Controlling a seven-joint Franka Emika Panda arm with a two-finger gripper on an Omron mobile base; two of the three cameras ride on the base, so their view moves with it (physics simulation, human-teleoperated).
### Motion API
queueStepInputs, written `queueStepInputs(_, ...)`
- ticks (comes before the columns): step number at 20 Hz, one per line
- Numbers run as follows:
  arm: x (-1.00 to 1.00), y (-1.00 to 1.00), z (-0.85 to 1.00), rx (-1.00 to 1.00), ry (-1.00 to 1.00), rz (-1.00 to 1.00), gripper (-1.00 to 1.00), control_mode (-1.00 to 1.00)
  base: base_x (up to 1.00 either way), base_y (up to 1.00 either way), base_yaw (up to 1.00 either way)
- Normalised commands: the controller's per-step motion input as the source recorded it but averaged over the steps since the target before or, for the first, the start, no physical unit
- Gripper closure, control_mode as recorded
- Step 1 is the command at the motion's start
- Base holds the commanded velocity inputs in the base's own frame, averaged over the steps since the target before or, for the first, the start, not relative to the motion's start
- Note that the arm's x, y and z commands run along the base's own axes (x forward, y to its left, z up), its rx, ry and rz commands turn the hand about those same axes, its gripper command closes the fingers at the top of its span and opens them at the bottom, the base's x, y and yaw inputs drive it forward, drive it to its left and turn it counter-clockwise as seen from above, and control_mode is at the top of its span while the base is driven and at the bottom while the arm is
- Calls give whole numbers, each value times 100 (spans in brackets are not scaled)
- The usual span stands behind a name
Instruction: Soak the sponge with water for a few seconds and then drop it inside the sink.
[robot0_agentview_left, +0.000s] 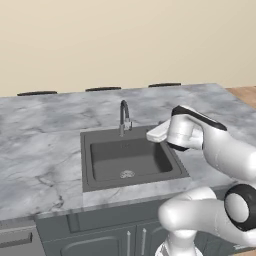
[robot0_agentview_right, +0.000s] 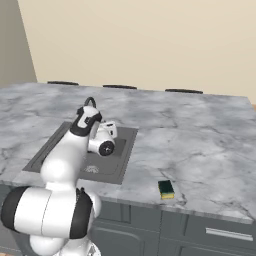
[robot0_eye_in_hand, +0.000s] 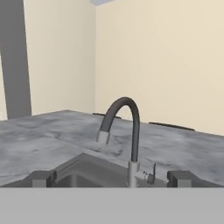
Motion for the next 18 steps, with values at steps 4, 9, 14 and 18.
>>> queueStepInputs(4, 11, 0, 0, -1, 8, 0, -100, -100, 0, 0, 0)
queueStepInputs(9, 12, -5, 0, 0, 1, 2, -100, -100, 0, 0, 0)
queueStepInputs(14, 17, -2, 0, 0, 0, 0, -100, -100, 0, 0, 0)
queueStepInputs(18, 21, 0, 0, 0, 0, 0, -100, -100, 0, 0, 0)
